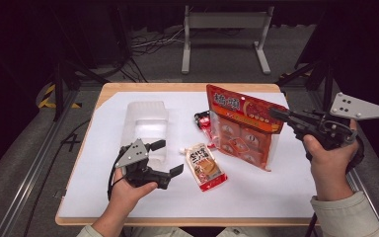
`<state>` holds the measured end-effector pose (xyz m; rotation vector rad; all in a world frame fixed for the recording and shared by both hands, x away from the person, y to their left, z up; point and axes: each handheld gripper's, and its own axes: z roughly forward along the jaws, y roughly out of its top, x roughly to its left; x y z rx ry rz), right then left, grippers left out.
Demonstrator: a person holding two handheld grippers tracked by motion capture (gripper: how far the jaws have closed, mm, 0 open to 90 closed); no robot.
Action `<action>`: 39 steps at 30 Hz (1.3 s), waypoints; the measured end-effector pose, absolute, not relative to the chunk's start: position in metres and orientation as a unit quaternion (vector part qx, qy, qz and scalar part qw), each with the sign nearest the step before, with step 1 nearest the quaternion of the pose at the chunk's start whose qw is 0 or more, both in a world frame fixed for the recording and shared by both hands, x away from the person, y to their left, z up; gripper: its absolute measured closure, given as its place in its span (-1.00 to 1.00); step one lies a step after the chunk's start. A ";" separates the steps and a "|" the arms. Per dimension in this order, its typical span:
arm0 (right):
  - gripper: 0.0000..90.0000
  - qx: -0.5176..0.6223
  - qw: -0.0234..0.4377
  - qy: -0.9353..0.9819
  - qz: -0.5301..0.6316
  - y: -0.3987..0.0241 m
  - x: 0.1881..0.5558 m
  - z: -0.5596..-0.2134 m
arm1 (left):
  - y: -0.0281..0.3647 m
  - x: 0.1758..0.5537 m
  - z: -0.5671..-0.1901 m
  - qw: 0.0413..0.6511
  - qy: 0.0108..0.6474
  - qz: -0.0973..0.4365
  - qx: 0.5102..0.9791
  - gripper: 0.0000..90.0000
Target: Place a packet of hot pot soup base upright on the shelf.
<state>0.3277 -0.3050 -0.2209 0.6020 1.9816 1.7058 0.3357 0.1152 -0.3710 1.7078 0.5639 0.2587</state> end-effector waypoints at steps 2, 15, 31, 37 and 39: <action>1.00 0.211 0.222 0.721 0.622 -0.298 0.328 -0.220 | 0.112 0.340 -0.370 0.615 0.245 0.114 0.741 -0.92; 1.00 0.178 0.190 0.717 0.647 -0.270 0.333 -0.223 | 0.103 0.369 -0.369 0.637 0.220 0.086 0.734 -0.93; 1.00 0.144 0.153 0.722 0.659 -0.242 0.335 -0.228 | 0.082 0.386 -0.373 0.660 0.159 0.061 0.732 -0.74; 1.00 0.131 0.137 0.717 0.671 -0.237 0.334 -0.230 | 0.075 0.392 -0.373 0.679 0.117 0.055 0.723 -0.60; 1.00 0.126 0.132 0.716 0.674 -0.236 0.335 -0.231 | 0.074 0.391 -0.374 0.684 0.104 0.043 0.720 -0.56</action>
